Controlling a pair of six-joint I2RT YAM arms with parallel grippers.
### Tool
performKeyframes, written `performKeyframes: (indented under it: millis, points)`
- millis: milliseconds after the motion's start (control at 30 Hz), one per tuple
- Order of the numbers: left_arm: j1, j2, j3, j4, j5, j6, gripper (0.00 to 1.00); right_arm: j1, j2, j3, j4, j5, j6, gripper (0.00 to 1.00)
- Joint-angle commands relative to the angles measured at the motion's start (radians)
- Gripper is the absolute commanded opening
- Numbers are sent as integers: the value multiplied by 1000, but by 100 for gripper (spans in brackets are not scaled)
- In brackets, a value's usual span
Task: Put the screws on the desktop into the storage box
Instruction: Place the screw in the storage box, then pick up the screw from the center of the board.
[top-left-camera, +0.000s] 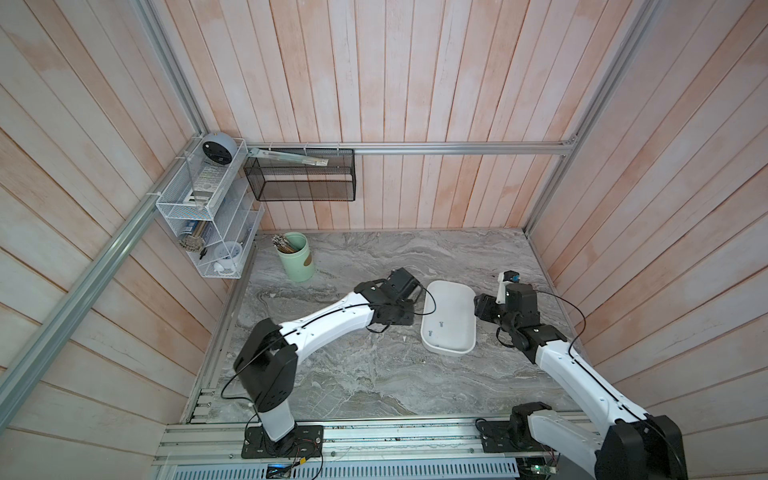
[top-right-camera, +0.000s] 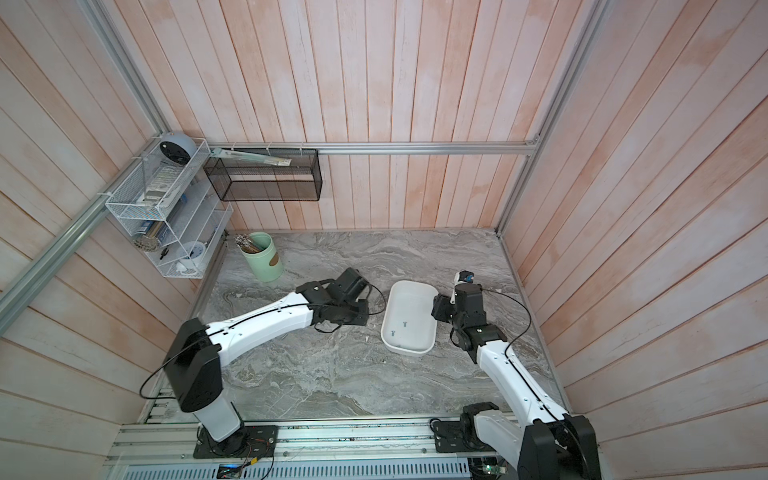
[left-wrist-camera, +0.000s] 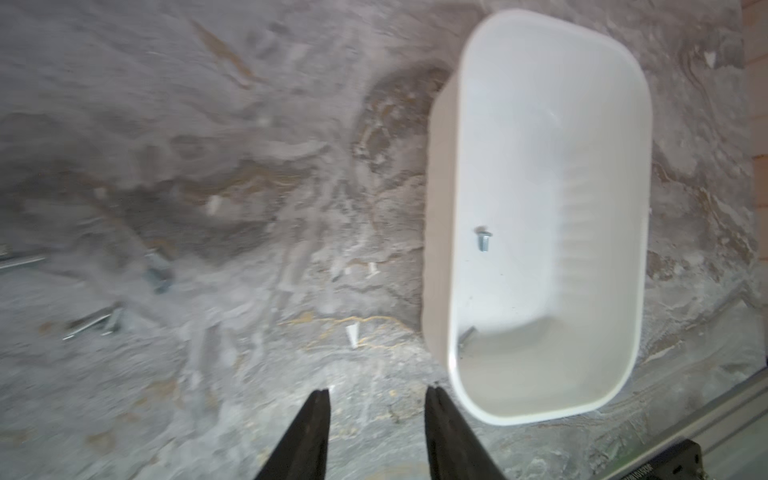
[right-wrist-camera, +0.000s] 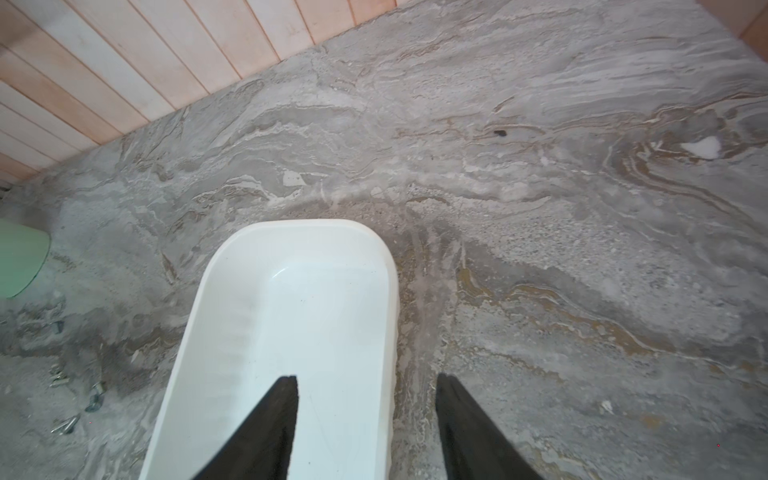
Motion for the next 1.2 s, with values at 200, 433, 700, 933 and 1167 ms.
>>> performKeyframes:
  millis: [200,433,700,933,1167]
  points:
    - [358,-464,-316,-151,-32,79,43,302,180,202,-18,-61,-122,55]
    - [392,-585,-252,-343,-133,152,44,528,515,509,-172,-33,-165,48]
    - [393,-692,-289,-318,-148,198,44,627,863,875,-427,-21,-169,44]
    - [396,-728,-338,-262,-155,201,47,657,1040,1056,-503,-28,-147,43]
    - [403,-711,-343,-259,-144,200,48,662,1149,1162,-548,12,-148,43]
